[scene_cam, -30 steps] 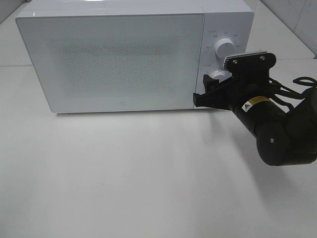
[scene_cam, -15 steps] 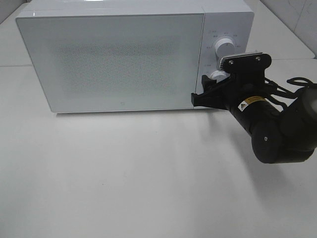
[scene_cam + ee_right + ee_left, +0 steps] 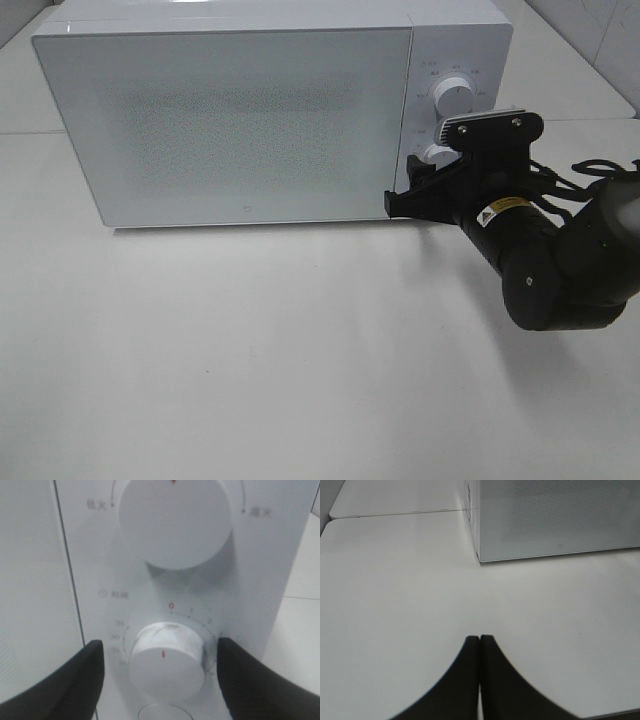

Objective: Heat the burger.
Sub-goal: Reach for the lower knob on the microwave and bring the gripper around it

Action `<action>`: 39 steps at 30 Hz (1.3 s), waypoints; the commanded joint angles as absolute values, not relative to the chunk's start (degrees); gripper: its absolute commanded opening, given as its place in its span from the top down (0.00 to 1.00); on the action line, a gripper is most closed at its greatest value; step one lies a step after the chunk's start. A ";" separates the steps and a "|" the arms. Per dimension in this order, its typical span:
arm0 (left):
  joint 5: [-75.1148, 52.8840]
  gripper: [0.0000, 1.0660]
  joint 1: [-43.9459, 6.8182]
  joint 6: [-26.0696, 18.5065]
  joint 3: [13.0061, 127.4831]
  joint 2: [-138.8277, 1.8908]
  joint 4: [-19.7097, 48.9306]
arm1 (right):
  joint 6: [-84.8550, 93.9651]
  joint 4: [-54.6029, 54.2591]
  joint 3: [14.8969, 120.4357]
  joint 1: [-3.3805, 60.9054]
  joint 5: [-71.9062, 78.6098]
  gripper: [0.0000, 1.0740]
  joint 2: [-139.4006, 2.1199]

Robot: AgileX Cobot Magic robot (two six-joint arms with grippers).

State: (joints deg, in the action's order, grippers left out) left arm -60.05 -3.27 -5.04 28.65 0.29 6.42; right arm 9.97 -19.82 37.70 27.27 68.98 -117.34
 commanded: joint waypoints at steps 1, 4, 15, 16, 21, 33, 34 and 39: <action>-59.42 1.00 -3.15 -4.64 28.48 1.43 6.42 | 10.71 -19.54 38.62 27.33 71.56 0.40 -118.43; -59.42 1.00 -3.15 -4.64 28.48 1.43 6.42 | 10.71 -19.94 38.62 27.33 72.31 0.41 -118.43; -59.42 1.00 -3.15 -4.64 28.48 1.43 6.42 | 10.77 -20.97 37.99 27.33 73.63 0.46 -117.74; -59.42 1.00 -3.15 -4.64 28.48 1.43 6.42 | 10.77 -20.97 37.82 27.33 74.37 0.46 -117.51; -59.42 1.00 -3.15 -4.64 28.48 1.43 6.42 | 10.77 -20.74 37.18 27.33 73.34 0.46 -117.34; -59.42 1.00 -3.15 -4.64 28.48 1.43 6.42 | 10.77 -20.51 37.18 27.33 77.01 0.45 -117.34; -59.42 1.00 -3.15 -4.64 28.48 1.43 6.42 | 10.77 -20.34 37.18 27.33 76.95 0.45 -117.11; -59.42 1.00 -3.15 -4.64 28.48 1.43 6.42 | 10.77 -20.34 37.18 27.33 77.46 0.43 -117.11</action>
State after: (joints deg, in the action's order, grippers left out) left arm -59.93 -3.27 -5.04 28.65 0.29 6.42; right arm 10.43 -20.91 37.07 27.27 69.27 -117.80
